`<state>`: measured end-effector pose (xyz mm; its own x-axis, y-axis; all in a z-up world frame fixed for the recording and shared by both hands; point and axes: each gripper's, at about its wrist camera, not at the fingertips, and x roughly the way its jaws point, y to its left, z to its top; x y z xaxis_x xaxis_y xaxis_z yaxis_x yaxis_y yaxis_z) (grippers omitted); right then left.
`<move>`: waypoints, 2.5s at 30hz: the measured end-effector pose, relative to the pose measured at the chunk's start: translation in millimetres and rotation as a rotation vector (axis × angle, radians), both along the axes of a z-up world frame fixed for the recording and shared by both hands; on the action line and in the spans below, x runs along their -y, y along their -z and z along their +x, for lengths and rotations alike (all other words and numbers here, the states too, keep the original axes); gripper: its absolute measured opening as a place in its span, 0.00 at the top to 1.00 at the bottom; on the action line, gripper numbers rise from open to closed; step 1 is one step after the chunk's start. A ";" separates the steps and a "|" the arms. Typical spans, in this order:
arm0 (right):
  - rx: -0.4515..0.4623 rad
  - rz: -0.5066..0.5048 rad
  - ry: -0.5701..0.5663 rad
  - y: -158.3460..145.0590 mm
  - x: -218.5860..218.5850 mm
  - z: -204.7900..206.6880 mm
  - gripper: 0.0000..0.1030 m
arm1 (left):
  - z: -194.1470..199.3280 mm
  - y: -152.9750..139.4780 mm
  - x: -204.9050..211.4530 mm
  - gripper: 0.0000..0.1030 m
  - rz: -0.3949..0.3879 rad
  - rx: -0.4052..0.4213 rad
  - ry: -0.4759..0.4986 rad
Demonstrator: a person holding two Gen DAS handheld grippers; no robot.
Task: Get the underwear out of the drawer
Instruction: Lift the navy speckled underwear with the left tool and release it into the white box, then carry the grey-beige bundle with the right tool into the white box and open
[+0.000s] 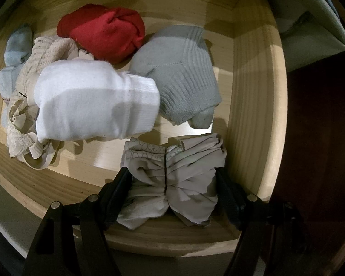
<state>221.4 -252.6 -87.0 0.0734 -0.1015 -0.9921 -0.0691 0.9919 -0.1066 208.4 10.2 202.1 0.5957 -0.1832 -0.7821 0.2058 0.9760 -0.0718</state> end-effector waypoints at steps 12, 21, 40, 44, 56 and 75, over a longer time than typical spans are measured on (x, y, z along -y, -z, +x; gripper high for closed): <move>-0.002 0.000 -0.001 0.4 0.0 0.2 0.31 | 37.6 71.1 37.4 0.75 0.104 -0.127 0.044; -0.003 0.001 -0.002 0.8 0.0 1.4 0.31 | 42.6 99.9 37.0 0.65 0.131 -0.210 0.036; 0.004 0.001 -0.001 0.1 -0.5 0.2 0.34 | 0.0 48.3 -0.7 0.43 0.009 -0.114 0.023; 0.029 -0.003 -0.005 -1.7 -2.8 -3.7 0.37 | -17.9 38.2 -17.1 0.43 0.025 -0.077 0.000; 0.130 0.020 0.002 -17.9 -8.0 -15.3 0.55 | -79.8 79.1 -50.9 0.43 0.143 -0.065 -0.019; 0.261 0.085 0.062 -77.3 16.3 -26.9 0.61 | -109.8 203.2 -88.5 0.43 0.093 -0.291 -0.161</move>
